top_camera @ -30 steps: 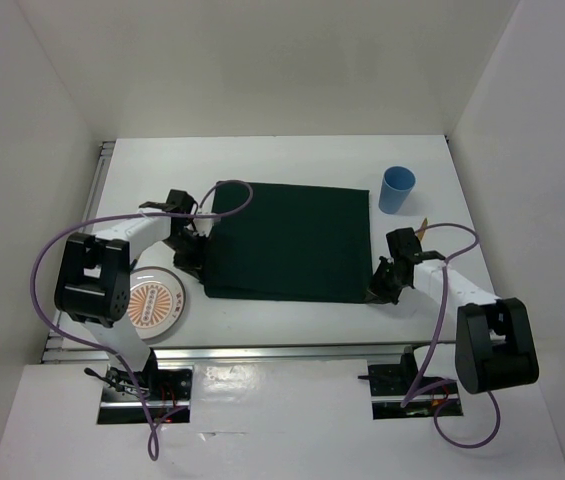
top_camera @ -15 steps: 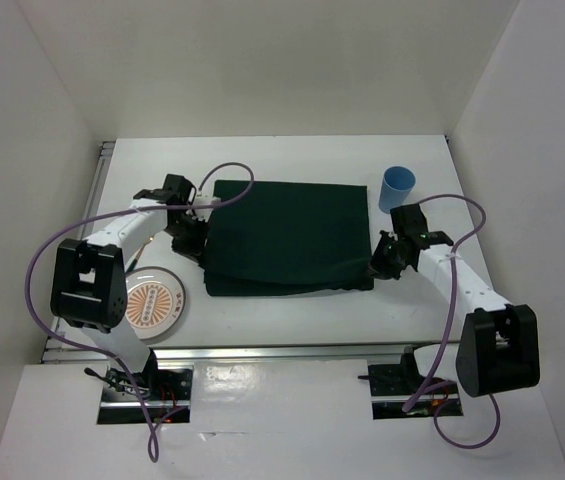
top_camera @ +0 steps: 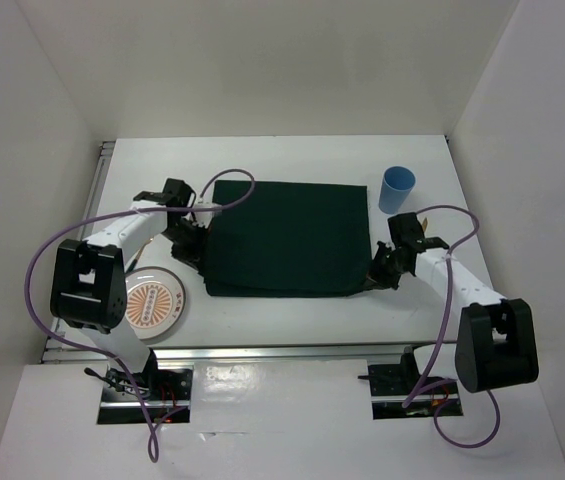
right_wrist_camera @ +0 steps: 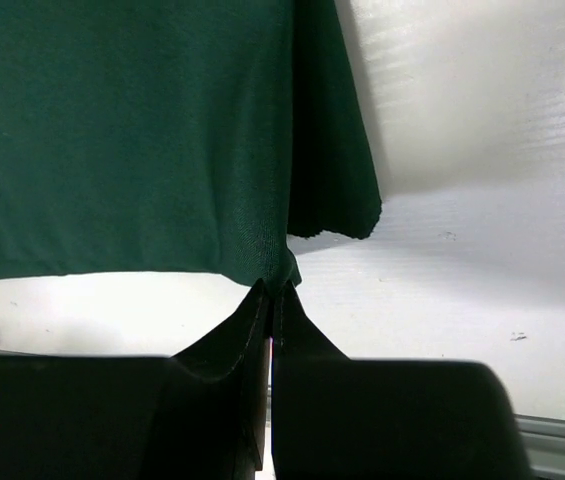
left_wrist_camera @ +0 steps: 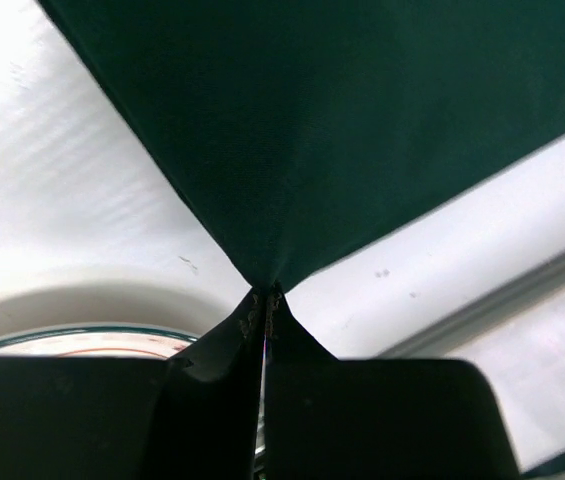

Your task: Set the dinner table for one person

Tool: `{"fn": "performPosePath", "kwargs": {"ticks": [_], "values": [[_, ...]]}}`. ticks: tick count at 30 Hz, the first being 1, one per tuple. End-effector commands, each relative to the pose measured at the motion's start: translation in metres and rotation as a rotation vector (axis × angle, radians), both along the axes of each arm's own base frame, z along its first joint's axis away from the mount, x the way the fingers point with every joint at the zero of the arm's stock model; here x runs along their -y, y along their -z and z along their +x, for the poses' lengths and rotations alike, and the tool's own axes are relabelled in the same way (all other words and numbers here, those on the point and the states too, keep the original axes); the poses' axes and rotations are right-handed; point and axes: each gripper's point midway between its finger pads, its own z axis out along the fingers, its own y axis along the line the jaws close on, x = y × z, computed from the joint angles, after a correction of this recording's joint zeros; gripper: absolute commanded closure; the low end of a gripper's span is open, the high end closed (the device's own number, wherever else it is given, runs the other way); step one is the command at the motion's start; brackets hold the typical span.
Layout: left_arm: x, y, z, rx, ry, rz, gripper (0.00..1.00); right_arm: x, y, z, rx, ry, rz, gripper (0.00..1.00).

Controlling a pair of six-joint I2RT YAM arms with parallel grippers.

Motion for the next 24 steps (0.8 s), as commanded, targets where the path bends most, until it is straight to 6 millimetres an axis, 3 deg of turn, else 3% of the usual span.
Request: {"fn": "performPosePath", "kwargs": {"ticks": [1, 6, 8, 9, 11, 17, 19, 21, 24], "values": [[0.014, -0.023, -0.011, -0.019, 0.053, -0.093, 1.00, -0.005, -0.027, 0.023, 0.098, -0.012, 0.010, 1.00], [0.024, -0.049, -0.022, -0.056, 0.095, -0.165, 1.00, -0.003, -0.029, 0.024, 0.110, -0.008, 0.002, 1.00], [0.021, -0.042, -0.028, -0.083, 0.105, -0.148, 1.00, 0.001, -0.030, 0.023, 0.110, 0.013, -0.018, 1.00], [0.019, -0.031, -0.040, -0.120, 0.122, -0.127, 1.00, 0.003, -0.034, 0.025, 0.122, 0.029, -0.027, 1.00], [0.011, -0.021, -0.036, -0.097, 0.125, -0.062, 1.00, 0.007, -0.036, 0.026, 0.131, 0.050, -0.040, 1.00], [0.014, 0.009, -0.048, -0.210, 0.170, -0.032, 1.00, 0.012, -0.016, 0.015, 0.092, 0.147, -0.045, 1.00], [0.014, 0.015, -0.054, -0.224, 0.202, -0.003, 1.00, 0.014, -0.015, 0.015, 0.101, 0.162, -0.050, 0.84], [0.011, 0.024, -0.057, -0.234, 0.210, 0.028, 0.95, 0.017, -0.014, 0.016, 0.104, 0.171, -0.069, 0.52], [0.008, 0.021, -0.055, -0.213, 0.209, 0.045, 0.65, 0.024, -0.018, 0.018, 0.116, 0.199, -0.102, 0.51]]}}
